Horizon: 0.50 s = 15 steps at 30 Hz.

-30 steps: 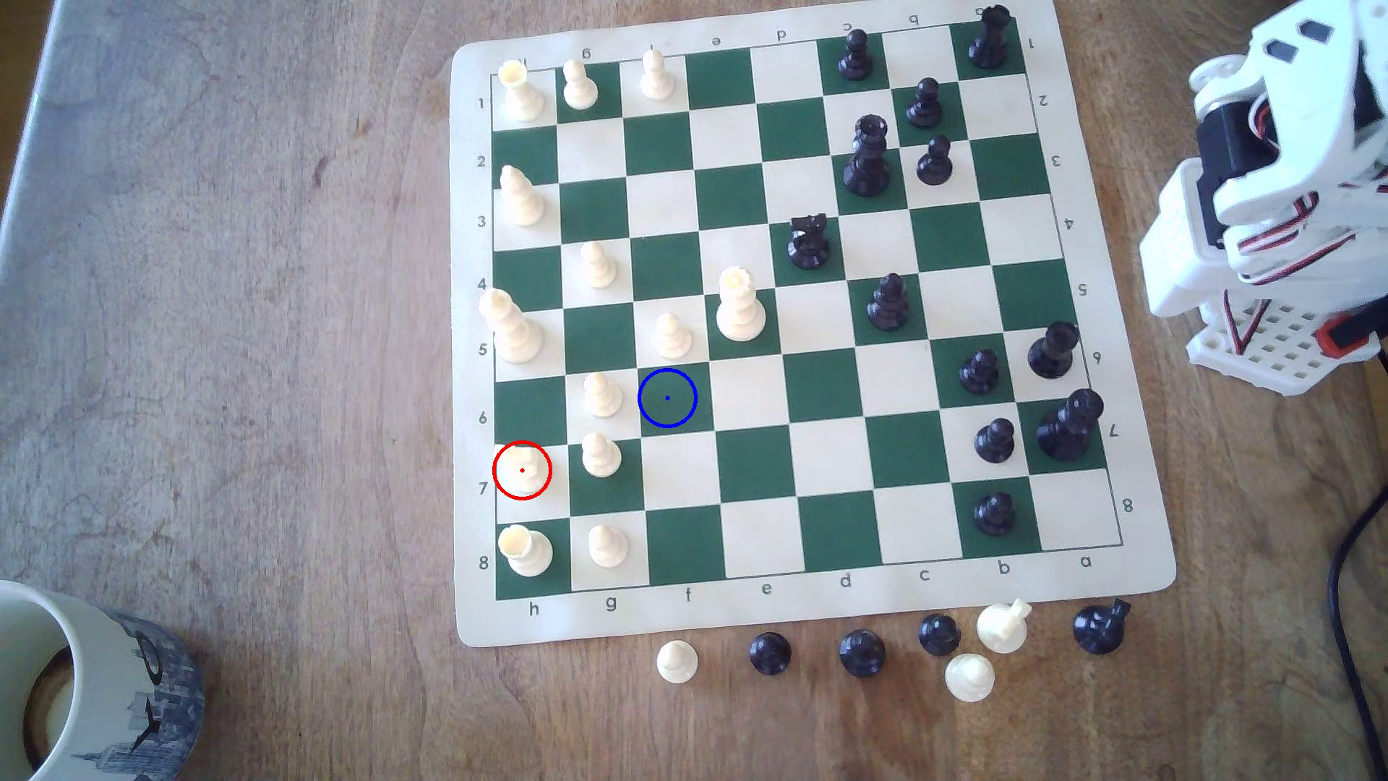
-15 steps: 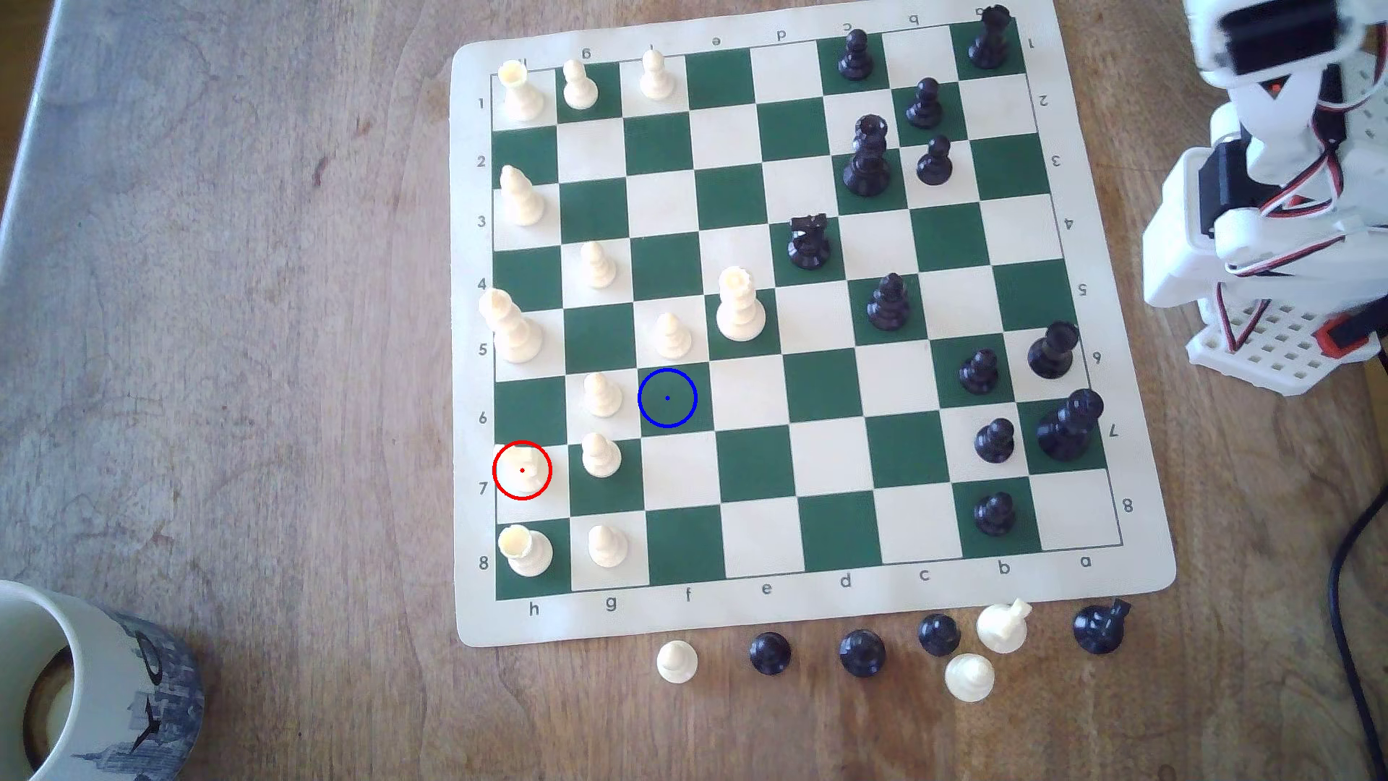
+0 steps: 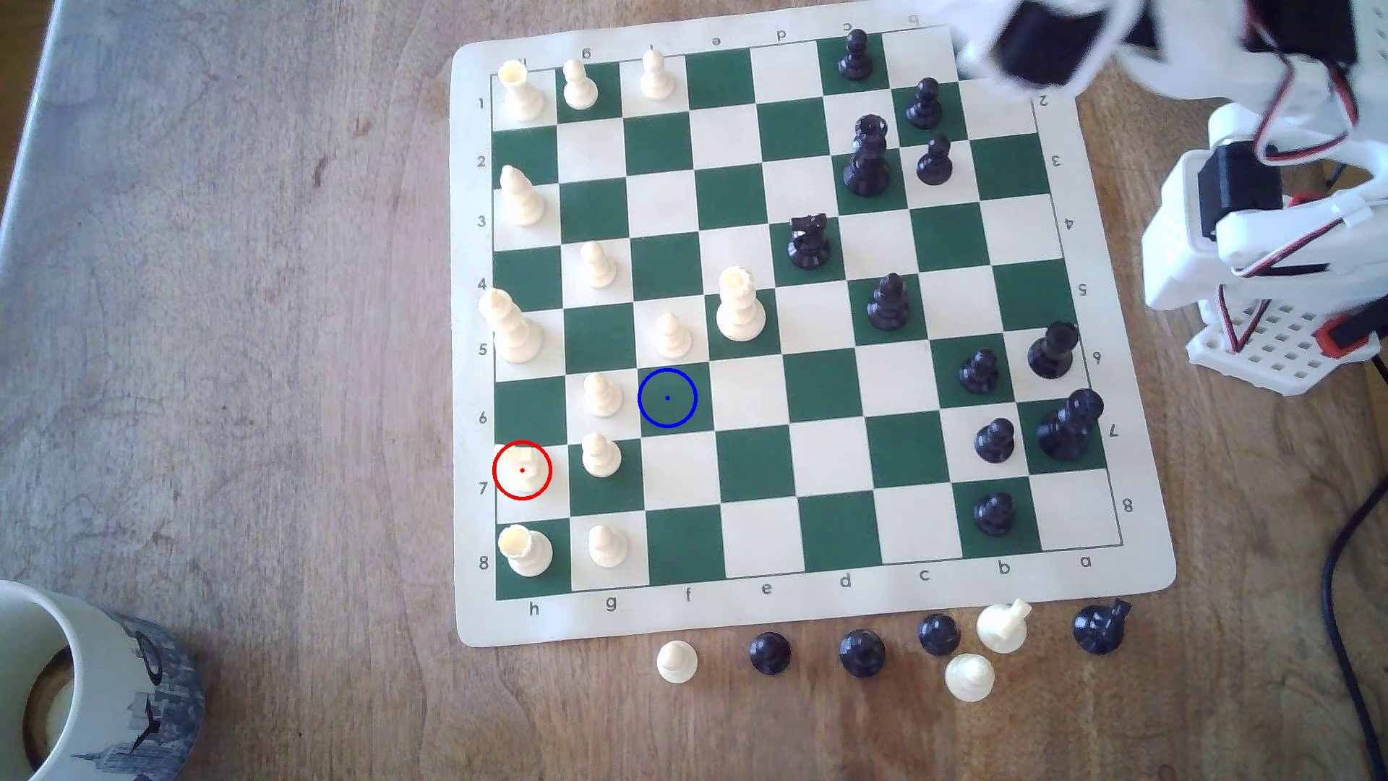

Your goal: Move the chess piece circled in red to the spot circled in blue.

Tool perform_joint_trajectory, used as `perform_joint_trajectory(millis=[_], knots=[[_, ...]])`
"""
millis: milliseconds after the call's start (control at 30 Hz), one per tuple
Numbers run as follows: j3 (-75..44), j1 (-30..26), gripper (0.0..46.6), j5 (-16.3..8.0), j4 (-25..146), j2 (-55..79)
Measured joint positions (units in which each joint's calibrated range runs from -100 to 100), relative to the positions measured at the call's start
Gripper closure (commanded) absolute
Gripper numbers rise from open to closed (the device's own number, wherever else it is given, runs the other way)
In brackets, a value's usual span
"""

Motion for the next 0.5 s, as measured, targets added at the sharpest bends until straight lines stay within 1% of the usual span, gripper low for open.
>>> perform_joint_trajectory(millis=[33, 67, 100, 133, 233, 267, 333, 400, 500], knots=[[-1.45, -0.59, 45.5, -0.88, 1.75, 2.09], [-2.53, -0.88, 46.4, -1.22, 3.11, 4.44], [-3.71, -0.88, 46.4, -1.42, 3.9, 6.7], [-6.87, -1.84, 46.4, -1.32, 5.1, 10.64], [-11.66, -3.76, 46.4, -0.78, 7.89, 15.58], [-18.26, -4.5, 46.4, 0.15, 12.59, 19.86], [-24.67, -4.72, 46.4, 0.68, 17.05, 23.21], [-33.71, -6.78, 44.8, 0.78, 24.54, 28.49], [-39.22, -9.22, 42.5, 0.78, 30.12, 33.43]])
